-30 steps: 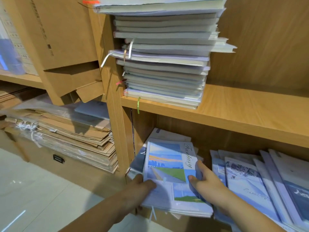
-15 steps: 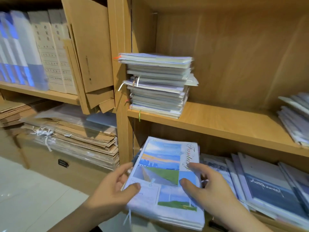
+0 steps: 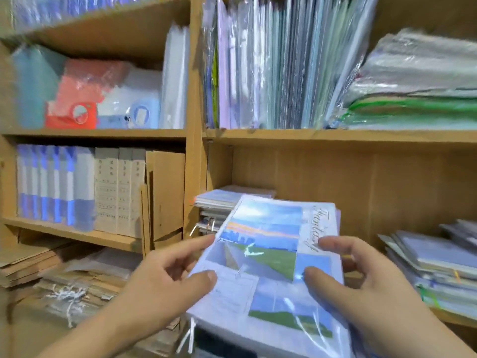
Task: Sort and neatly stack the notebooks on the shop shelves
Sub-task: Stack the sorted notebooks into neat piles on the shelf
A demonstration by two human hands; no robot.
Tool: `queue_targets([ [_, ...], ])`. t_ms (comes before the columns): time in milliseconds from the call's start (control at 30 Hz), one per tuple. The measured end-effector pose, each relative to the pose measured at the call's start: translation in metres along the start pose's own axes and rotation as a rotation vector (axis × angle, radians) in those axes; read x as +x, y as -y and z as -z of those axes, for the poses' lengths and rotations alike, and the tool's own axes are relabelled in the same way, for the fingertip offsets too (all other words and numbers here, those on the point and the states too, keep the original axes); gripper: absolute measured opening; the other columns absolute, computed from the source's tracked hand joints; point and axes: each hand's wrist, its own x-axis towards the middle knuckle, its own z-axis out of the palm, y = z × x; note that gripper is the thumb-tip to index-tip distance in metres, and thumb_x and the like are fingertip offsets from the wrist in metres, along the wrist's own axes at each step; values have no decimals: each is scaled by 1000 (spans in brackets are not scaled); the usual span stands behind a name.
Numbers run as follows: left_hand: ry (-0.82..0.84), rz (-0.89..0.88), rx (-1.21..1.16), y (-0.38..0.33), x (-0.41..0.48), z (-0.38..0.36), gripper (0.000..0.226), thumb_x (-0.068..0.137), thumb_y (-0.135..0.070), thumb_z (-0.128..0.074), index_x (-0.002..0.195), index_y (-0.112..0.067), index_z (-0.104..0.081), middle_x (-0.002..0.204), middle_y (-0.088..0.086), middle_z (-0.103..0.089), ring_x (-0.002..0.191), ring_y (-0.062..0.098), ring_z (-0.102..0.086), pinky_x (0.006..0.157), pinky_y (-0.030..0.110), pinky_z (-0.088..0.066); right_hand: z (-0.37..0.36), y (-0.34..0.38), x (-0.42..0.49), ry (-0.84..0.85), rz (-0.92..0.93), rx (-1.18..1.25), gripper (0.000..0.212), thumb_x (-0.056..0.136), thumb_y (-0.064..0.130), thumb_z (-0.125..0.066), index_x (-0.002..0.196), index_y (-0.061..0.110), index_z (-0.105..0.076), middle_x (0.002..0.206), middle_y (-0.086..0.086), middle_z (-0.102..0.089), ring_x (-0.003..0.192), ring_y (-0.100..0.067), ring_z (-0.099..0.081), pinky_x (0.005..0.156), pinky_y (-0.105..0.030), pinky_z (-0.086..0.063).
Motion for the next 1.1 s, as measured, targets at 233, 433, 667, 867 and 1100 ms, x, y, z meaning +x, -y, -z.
queue_targets([
  [233,-195,35,-3,-14,111,22,26,85,-27,-82,110,-32,-76,92,5,-77,83,20,-73,65,26,-52,-28,16,103,-51,0,132,34,90,25,-75,122,24,-62,98,-4,-69,59,-5,-68,44,-16,-48],
  [433,-302,62,89,-2,200,30,18,92,-35,-75,104,-22,-75,96,5,-74,86,19,-68,72,29,-51,-54,24,211,-31,-57,147,52,89,42,-77,133,18,-61,120,-2,-66,89,-13,-65,59,-20,-52],
  [667,-254,-114,507,48,214,24,33,103,-41,-53,126,-24,-70,117,-6,-66,110,13,-61,98,38,-50,-67,-14,236,359,-107,-140,108,58,82,-79,149,34,-47,146,6,-49,131,-16,-51,100,-30,-42],
  [867,23,-44,843,77,207,31,61,106,-52,-37,161,-46,-11,170,-12,5,158,21,0,127,42,-9,-87,-31,235,256,91,-266,65,98,45,-64,156,27,-40,126,-7,-59,95,-11,-63,75,-20,-49],
  [1100,-313,-404,717,107,140,-1,39,96,-35,-55,134,-28,-56,132,-13,-50,124,8,-46,97,31,-47,-78,-57,163,-149,581,-670,34,98,50,-57,127,32,-61,107,14,-55,98,-8,-57,69,-30,-53],
])
